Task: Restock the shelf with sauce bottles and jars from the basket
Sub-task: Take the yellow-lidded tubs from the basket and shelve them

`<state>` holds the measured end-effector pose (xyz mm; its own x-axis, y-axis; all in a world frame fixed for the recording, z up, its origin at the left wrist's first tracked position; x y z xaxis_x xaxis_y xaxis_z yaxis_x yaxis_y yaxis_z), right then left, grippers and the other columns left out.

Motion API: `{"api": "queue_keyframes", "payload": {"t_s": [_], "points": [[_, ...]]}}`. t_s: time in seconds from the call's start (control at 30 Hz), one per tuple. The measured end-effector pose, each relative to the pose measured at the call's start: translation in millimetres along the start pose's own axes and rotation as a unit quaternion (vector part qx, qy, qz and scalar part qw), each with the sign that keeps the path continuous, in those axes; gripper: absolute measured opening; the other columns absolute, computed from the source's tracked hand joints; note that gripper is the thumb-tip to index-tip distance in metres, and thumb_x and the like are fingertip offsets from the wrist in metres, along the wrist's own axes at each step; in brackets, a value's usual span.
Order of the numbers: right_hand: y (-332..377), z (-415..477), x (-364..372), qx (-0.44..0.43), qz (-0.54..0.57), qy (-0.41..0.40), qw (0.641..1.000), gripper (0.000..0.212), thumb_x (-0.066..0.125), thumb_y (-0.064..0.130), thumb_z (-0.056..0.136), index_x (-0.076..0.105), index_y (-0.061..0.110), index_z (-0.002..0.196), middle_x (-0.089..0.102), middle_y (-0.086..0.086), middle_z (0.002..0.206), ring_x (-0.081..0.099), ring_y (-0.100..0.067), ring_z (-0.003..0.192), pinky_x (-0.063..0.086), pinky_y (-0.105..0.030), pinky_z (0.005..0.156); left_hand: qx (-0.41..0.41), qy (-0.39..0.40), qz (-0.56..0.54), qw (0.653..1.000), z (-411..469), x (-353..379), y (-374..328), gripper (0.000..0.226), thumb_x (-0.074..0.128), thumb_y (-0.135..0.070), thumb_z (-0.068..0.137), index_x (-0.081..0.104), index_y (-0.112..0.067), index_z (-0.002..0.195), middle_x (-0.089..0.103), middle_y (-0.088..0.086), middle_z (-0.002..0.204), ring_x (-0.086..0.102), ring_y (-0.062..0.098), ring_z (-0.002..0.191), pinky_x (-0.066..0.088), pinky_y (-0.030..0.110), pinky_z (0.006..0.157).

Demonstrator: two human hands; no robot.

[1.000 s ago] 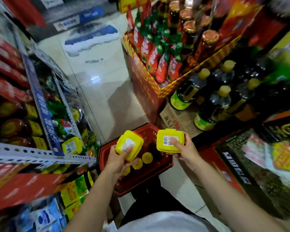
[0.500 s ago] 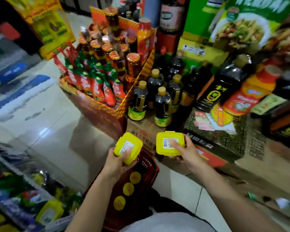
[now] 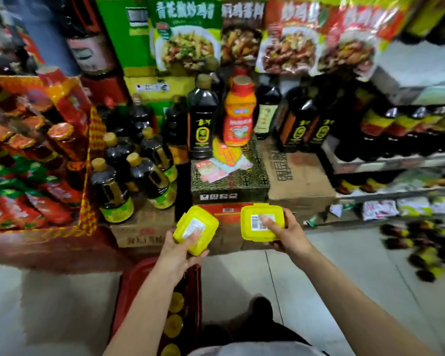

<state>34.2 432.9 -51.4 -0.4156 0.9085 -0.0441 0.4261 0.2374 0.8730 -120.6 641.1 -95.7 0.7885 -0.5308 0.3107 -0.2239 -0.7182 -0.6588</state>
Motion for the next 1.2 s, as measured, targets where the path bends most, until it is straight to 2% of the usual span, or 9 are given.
{"api": "queue_keyframes", "payload": {"t_s": [0.23, 0.43, 0.57, 0.7, 0.83, 0.9, 1.0, 1.1, 1.2], "points": [[12.5, -12.0, -87.8, -0.03, 0.085, -0.063, 0.994, 0.035, 0.072, 0.03, 0.078, 0.052, 0.026, 0.106, 0.064, -0.001, 0.084, 0.057, -0.005, 0.048, 0.037, -0.018, 0.037, -0.002, 0.073, 0.086, 0.994, -3.3, 104.6, -0.4, 0.021, 0.062, -0.008, 0.084, 0.047, -0.016, 0.096, 0.052, 0.016, 0.126, 0.054, 0.04, 0.11, 0.058, 0.038, 0.053], [14.7, -19.8, -184.1, -0.062, 0.155, -0.127, 0.978, 0.036, 0.073, 0.029, 0.077, 0.053, 0.028, 0.106, 0.068, -0.001, 0.087, 0.062, -0.011, 0.053, 0.04, -0.019, 0.039, 0.014, 0.141, 0.142, 0.98, -16.9, 211.7, 8.8, 0.021, 0.06, -0.005, 0.084, 0.047, -0.015, 0.097, 0.058, 0.01, 0.11, 0.06, 0.028, 0.09, 0.058, 0.041, 0.057], [14.5, -26.9, -242.4, -0.064, 0.164, -0.147, 0.973, 0.036, 0.073, 0.031, 0.076, 0.054, 0.029, 0.106, 0.069, 0.0, 0.083, 0.061, -0.013, 0.055, 0.039, -0.021, 0.041, 0.025, 0.163, 0.156, 0.974, -27.7, 277.3, 29.1, 0.019, 0.06, -0.005, 0.084, 0.048, -0.015, 0.094, 0.059, 0.009, 0.104, 0.061, 0.029, 0.087, 0.058, 0.04, 0.056], [17.8, -37.4, -302.5, -0.071, 0.162, -0.174, 0.969, 0.024, 0.069, 0.025, 0.081, 0.054, 0.029, 0.1, 0.067, 0.003, 0.077, 0.06, -0.017, 0.056, 0.037, -0.02, 0.04, 0.028, 0.19, 0.176, 0.965, -36.9, 344.4, 48.4, 0.018, 0.06, -0.005, 0.085, 0.048, -0.015, 0.094, 0.059, 0.009, 0.103, 0.061, 0.034, 0.089, 0.058, 0.037, 0.052], [26.3, -47.6, -353.4, -0.08, 0.174, -0.208, 0.959, 0.026, 0.066, 0.023, 0.084, 0.052, 0.024, 0.105, 0.064, -0.005, 0.084, 0.056, -0.028, 0.066, 0.03, -0.017, 0.039, 0.038, 0.233, 0.202, 0.951, -43.8, 405.9, 60.7, 0.02, 0.06, -0.007, 0.084, 0.047, -0.012, 0.099, 0.059, 0.011, 0.107, 0.061, 0.033, 0.09, 0.058, 0.038, 0.054], [31.8, -51.2, -381.5, -0.089, 0.191, -0.228, 0.951, 0.027, 0.066, 0.023, 0.084, 0.052, 0.022, 0.107, 0.064, -0.005, 0.082, 0.055, -0.026, 0.062, 0.029, -0.015, 0.037, 0.036, 0.263, 0.222, 0.938, -46.4, 441.7, 69.7, 0.02, 0.061, -0.007, 0.084, 0.048, -0.015, 0.097, 0.059, 0.012, 0.108, 0.06, 0.038, 0.094, 0.057, 0.036, 0.053], [40.4, -51.0, -416.5, -0.099, 0.212, -0.251, 0.939, 0.02, 0.064, 0.022, 0.085, 0.053, 0.022, 0.101, 0.063, -0.001, 0.072, 0.055, -0.016, 0.049, 0.028, -0.014, 0.036, 0.03, 0.293, 0.249, 0.923, -47.9, 488.1, 79.3, 0.03, 0.061, -0.009, 0.083, 0.047, -0.014, 0.108, 0.059, 0.013, 0.113, 0.058, 0.042, 0.099, 0.057, 0.035, 0.053], [53.6, -45.8, -449.0, -0.112, 0.228, -0.267, 0.929, 0.017, 0.064, 0.021, 0.085, 0.054, 0.023, 0.099, 0.064, 0.005, 0.064, 0.053, -0.008, 0.041, 0.03, -0.013, 0.035, 0.033, 0.326, 0.271, 0.905, -48.1, 532.1, 83.0, 0.025, 0.062, -0.01, 0.081, 0.051, -0.016, 0.102, 0.06, 0.015, 0.115, 0.061, 0.041, 0.094, 0.057, 0.033, 0.052], [73.8, -36.0, -479.8, -0.121, 0.241, -0.278, 0.922, 0.024, 0.064, 0.021, 0.085, 0.055, 0.02, 0.107, 0.063, 0.003, 0.071, 0.055, -0.006, 0.042, 0.033, -0.014, 0.034, 0.034, 0.367, 0.291, 0.883, -49.3, 575.7, 76.8, 0.025, 0.063, -0.012, 0.078, 0.053, -0.02, 0.1, 0.063, 0.015, 0.11, 0.065, 0.038, 0.084, 0.056, 0.033, 0.052]]}}
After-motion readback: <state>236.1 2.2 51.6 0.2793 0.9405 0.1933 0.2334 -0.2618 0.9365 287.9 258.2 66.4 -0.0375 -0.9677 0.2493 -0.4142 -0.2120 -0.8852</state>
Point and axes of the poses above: each hand's wrist, its own z-axis towards the middle knuckle, its own x-axis out of the palm, y = z × x, the point moved 9 cm from there along z, towards the middle knuckle
